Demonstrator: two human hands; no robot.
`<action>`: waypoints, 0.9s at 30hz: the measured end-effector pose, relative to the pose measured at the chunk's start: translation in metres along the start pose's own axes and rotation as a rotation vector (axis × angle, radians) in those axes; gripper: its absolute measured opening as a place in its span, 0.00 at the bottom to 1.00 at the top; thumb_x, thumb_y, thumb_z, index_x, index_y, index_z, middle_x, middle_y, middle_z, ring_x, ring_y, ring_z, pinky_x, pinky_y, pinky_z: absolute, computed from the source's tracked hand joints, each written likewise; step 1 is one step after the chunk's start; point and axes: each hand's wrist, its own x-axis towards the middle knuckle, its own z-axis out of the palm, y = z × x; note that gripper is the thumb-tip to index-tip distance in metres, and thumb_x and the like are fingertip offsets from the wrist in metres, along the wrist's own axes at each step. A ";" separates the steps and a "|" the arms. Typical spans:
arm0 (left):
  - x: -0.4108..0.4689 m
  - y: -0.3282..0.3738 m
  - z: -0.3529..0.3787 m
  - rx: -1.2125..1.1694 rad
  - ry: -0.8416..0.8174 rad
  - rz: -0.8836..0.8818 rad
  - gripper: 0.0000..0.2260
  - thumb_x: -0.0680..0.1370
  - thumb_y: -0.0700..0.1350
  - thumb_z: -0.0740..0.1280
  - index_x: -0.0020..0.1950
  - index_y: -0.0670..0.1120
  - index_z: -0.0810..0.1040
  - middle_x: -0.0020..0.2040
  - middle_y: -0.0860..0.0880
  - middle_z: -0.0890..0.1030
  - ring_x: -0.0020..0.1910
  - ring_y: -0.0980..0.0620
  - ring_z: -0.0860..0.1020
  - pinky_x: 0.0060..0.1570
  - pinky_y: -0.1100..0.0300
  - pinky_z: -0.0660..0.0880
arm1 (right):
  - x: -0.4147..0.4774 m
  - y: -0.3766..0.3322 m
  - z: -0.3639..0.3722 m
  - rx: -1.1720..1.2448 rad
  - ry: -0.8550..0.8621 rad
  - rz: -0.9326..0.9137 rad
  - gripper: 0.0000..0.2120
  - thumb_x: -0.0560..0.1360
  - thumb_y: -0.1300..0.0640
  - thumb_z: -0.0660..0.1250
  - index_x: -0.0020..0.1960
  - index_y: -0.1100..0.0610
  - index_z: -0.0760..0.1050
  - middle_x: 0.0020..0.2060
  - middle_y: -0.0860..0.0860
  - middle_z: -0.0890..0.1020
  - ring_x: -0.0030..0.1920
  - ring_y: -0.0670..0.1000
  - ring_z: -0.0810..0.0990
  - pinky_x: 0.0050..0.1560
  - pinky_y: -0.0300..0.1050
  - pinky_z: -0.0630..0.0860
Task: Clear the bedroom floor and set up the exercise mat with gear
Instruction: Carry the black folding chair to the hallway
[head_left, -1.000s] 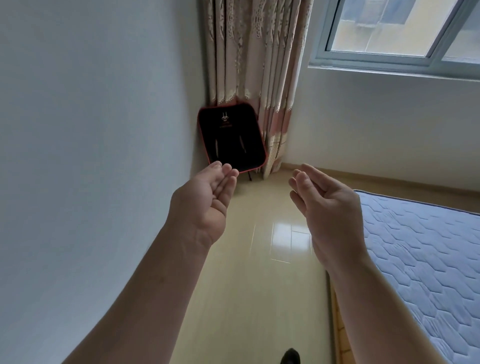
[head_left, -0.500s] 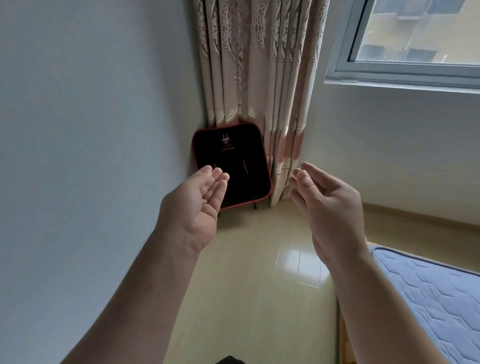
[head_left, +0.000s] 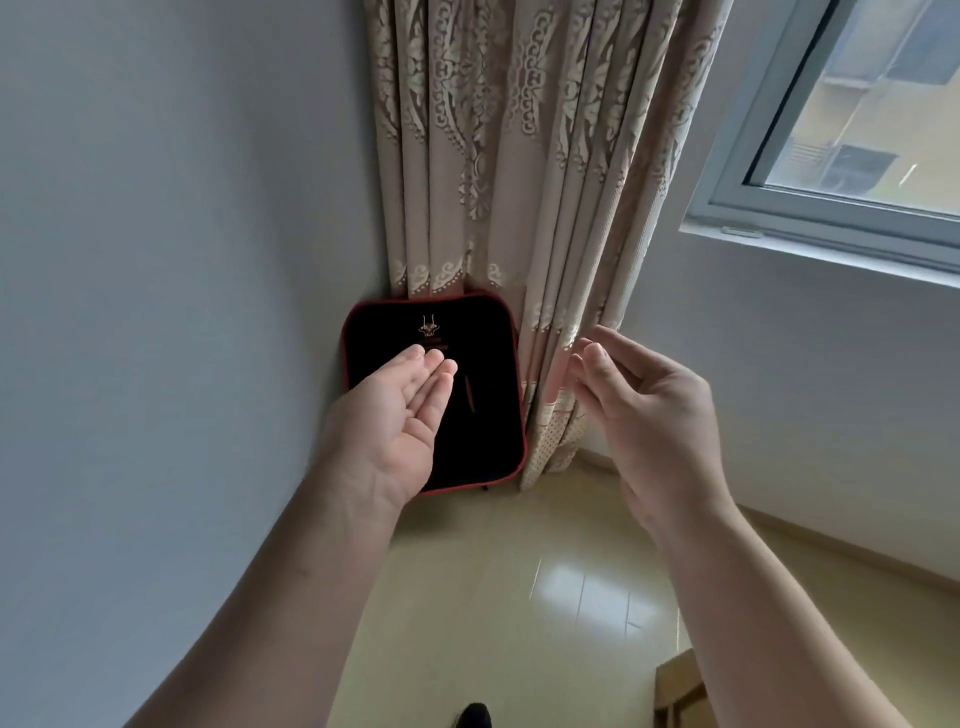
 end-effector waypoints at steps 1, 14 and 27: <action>0.020 0.001 0.014 -0.002 0.002 0.000 0.08 0.82 0.36 0.67 0.60 0.35 0.79 0.56 0.40 0.85 0.55 0.46 0.86 0.57 0.57 0.82 | 0.024 0.001 0.003 -0.004 -0.002 0.000 0.16 0.74 0.49 0.73 0.60 0.51 0.83 0.53 0.47 0.87 0.56 0.48 0.86 0.66 0.52 0.77; 0.226 -0.031 0.134 -0.047 0.131 0.078 0.08 0.80 0.34 0.69 0.59 0.36 0.80 0.50 0.41 0.87 0.51 0.45 0.87 0.55 0.55 0.83 | 0.285 0.058 0.004 -0.030 -0.132 0.079 0.17 0.78 0.51 0.72 0.65 0.53 0.81 0.53 0.44 0.87 0.54 0.44 0.86 0.64 0.50 0.78; 0.354 -0.046 0.198 -0.139 0.463 0.211 0.07 0.82 0.36 0.67 0.59 0.36 0.79 0.56 0.39 0.84 0.55 0.45 0.84 0.57 0.56 0.82 | 0.481 0.114 0.059 -0.121 -0.460 0.179 0.13 0.78 0.49 0.70 0.61 0.49 0.83 0.52 0.43 0.87 0.55 0.46 0.85 0.65 0.53 0.78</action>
